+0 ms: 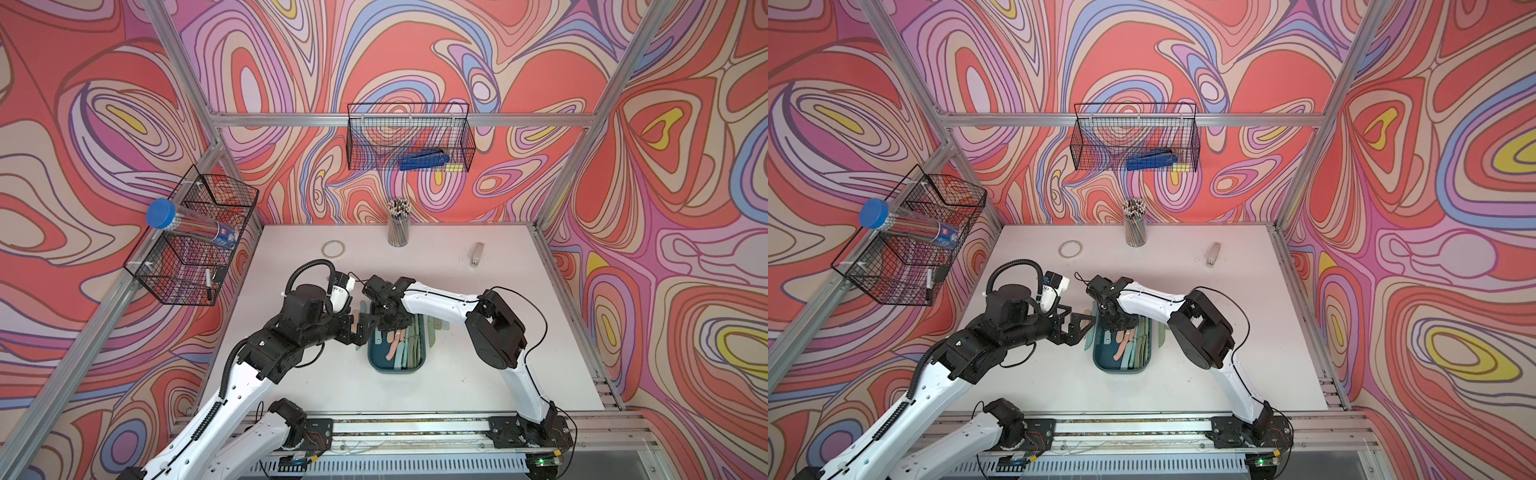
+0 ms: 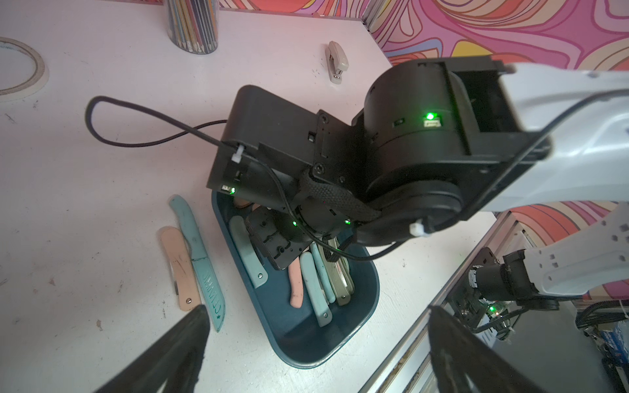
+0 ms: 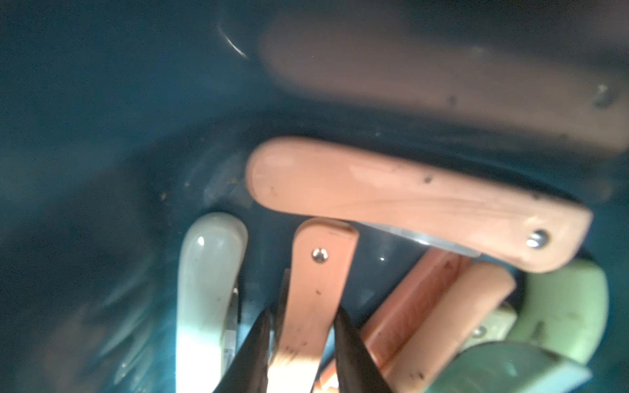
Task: Take the fruit knife out of the storage box
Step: Pick up the fruit knife from the storage box.
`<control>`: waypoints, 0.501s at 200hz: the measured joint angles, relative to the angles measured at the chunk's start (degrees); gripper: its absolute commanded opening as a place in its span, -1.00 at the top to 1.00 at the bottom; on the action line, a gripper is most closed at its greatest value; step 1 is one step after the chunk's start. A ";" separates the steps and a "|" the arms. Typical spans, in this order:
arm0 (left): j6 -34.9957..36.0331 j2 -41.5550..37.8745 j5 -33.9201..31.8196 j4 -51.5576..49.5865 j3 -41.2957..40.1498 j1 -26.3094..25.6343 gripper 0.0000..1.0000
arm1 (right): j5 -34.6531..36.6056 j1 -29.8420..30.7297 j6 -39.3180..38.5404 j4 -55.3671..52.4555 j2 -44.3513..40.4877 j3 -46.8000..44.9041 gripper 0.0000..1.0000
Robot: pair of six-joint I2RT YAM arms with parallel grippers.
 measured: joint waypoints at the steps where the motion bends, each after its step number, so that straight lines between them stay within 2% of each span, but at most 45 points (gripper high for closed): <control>1: 0.00 0.00 0.00 0.00 0.00 0.00 -1.00 | 0.02 0.00 0.04 0.00 0.00 0.02 0.47; 47: 0.02 -0.02 0.00 0.02 0.00 0.00 -0.99 | 0.20 0.02 0.13 0.57 0.11 0.26 0.61; 100: 0.20 -0.04 0.04 0.02 0.00 0.00 -1.00 | 0.31 0.02 0.46 1.99 -0.96 -0.98 0.63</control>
